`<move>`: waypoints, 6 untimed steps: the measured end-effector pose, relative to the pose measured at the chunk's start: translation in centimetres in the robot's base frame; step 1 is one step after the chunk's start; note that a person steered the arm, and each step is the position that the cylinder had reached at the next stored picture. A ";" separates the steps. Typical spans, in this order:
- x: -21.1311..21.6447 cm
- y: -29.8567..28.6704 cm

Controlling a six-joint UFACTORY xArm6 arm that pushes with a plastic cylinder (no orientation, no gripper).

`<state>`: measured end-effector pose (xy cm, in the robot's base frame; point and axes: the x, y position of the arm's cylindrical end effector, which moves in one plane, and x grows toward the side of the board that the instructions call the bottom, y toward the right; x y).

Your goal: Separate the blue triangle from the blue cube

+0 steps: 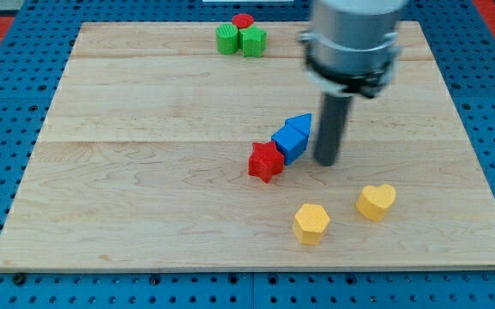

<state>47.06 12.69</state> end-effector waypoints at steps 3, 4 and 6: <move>-5.1 -11.7; -6.9 -14.6; -4.0 -6.3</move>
